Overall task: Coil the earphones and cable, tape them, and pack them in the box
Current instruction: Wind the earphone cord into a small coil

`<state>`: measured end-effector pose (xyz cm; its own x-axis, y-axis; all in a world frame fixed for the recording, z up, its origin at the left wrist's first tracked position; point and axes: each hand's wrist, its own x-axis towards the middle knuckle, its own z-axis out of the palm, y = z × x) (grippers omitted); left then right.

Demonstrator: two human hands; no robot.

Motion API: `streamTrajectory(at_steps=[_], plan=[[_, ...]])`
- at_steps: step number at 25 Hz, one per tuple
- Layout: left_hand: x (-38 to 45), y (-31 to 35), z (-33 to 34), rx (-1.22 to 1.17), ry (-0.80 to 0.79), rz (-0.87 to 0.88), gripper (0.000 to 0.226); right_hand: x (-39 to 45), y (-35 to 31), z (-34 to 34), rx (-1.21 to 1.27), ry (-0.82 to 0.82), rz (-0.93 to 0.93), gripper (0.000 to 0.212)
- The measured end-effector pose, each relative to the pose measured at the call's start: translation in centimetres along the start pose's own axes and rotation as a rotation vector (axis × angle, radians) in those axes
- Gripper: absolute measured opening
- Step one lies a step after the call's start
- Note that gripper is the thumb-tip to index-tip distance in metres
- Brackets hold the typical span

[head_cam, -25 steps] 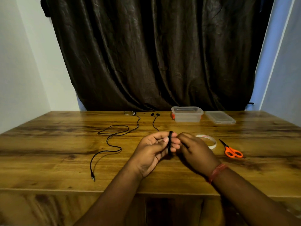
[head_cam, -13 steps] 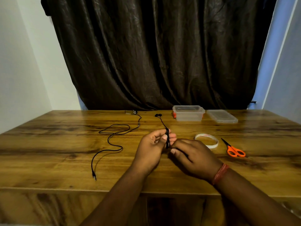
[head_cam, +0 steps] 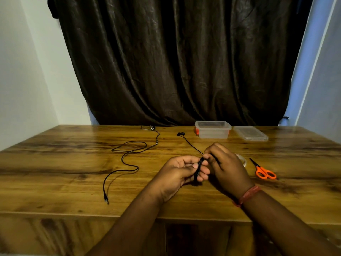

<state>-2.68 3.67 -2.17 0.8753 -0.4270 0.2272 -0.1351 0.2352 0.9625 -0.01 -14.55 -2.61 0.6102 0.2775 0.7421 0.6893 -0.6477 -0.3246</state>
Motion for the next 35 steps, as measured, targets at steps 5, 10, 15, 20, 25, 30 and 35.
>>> streamTrajectory(at_steps=[5,10,15,20,25,30,35], plan=[[-0.3,0.6,-0.1,-0.228,0.044,0.079,0.028,-0.4,0.0,0.8,-0.013,-0.211,-0.03,0.022],[0.3,1.2,-0.3,-0.419,0.247,0.204,0.027,-0.4,-0.4,1.5,-0.18,-0.456,-0.208,0.031],[0.8,0.7,-0.5,-0.218,0.396,0.226,0.026,-0.6,-1.1,1.1,-0.161,-0.429,-0.304,0.032],[1.1,-1.0,-0.1,0.298,0.341,0.095,0.026,-0.5,-1.3,0.2,-0.132,-0.212,-0.275,0.023],[0.8,-1.3,0.0,0.23,0.109,0.0,0.025,-0.2,-0.5,-0.1,-0.086,-0.002,-0.081,0.02],[0.1,-0.1,0.1,0.047,-0.001,0.012,0.031,0.1,0.4,-0.1,0.001,0.055,0.077,0.016],[-0.3,0.7,0.1,-0.193,0.031,0.067,0.031,-0.3,0.6,0.6,-0.029,-0.171,0.019,0.013]])
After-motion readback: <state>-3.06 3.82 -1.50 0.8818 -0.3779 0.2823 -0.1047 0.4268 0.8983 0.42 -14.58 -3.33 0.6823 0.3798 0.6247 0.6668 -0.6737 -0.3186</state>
